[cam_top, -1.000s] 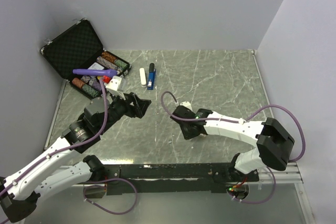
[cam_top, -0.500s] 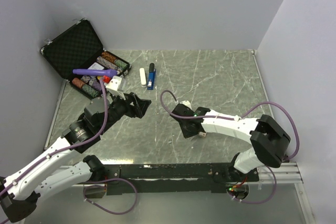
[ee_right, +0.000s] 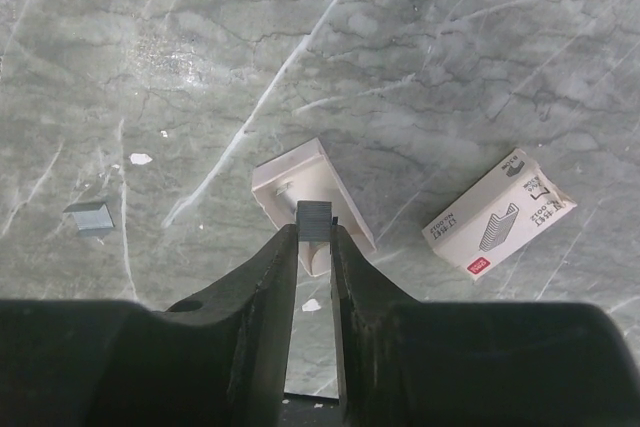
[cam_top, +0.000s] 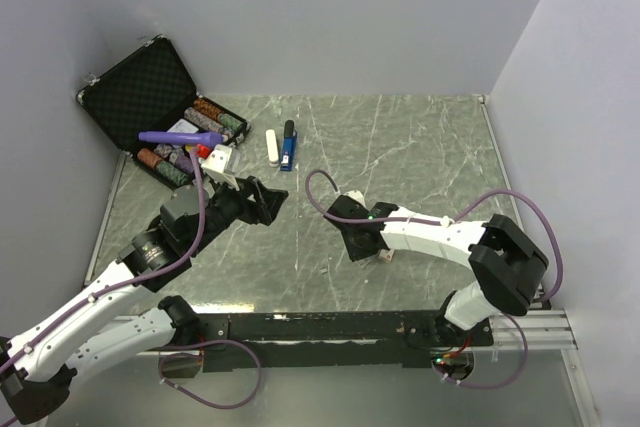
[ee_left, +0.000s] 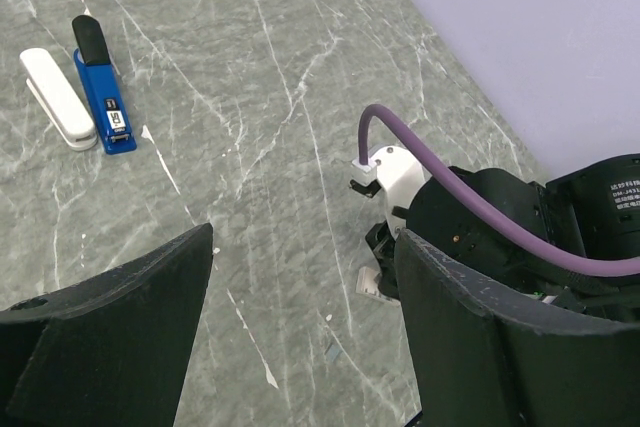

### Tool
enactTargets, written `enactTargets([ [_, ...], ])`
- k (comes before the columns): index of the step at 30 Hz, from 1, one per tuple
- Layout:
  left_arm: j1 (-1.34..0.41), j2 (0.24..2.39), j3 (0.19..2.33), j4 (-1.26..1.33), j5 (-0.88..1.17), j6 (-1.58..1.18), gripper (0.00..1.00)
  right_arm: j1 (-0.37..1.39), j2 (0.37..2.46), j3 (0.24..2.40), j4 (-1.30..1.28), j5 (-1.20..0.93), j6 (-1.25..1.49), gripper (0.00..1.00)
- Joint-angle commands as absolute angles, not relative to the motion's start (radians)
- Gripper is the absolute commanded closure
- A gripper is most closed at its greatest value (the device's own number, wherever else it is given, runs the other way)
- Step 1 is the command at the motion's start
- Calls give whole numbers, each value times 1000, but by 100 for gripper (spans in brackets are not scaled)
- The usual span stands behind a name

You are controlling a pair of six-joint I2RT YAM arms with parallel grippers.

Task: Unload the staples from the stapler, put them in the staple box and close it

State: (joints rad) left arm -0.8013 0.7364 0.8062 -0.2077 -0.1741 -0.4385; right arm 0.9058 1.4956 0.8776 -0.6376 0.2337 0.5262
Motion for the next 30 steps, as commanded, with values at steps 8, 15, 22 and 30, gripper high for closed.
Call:
enactTargets([
  [8,-804,715,808,-203,-179,-434,22,899,1517,879,-609,225,522,71],
  [15,-802,715,807,-203,-178,-436,22,899,1505,884,-615,238,526,62],
  [22,-804,716,805,-199,-178,-437,22,913,1454,939,-656,252,512,61],
  [30,-804,704,807,-204,-202,-439,23,1006,1450,983,-649,216,495,55],
])
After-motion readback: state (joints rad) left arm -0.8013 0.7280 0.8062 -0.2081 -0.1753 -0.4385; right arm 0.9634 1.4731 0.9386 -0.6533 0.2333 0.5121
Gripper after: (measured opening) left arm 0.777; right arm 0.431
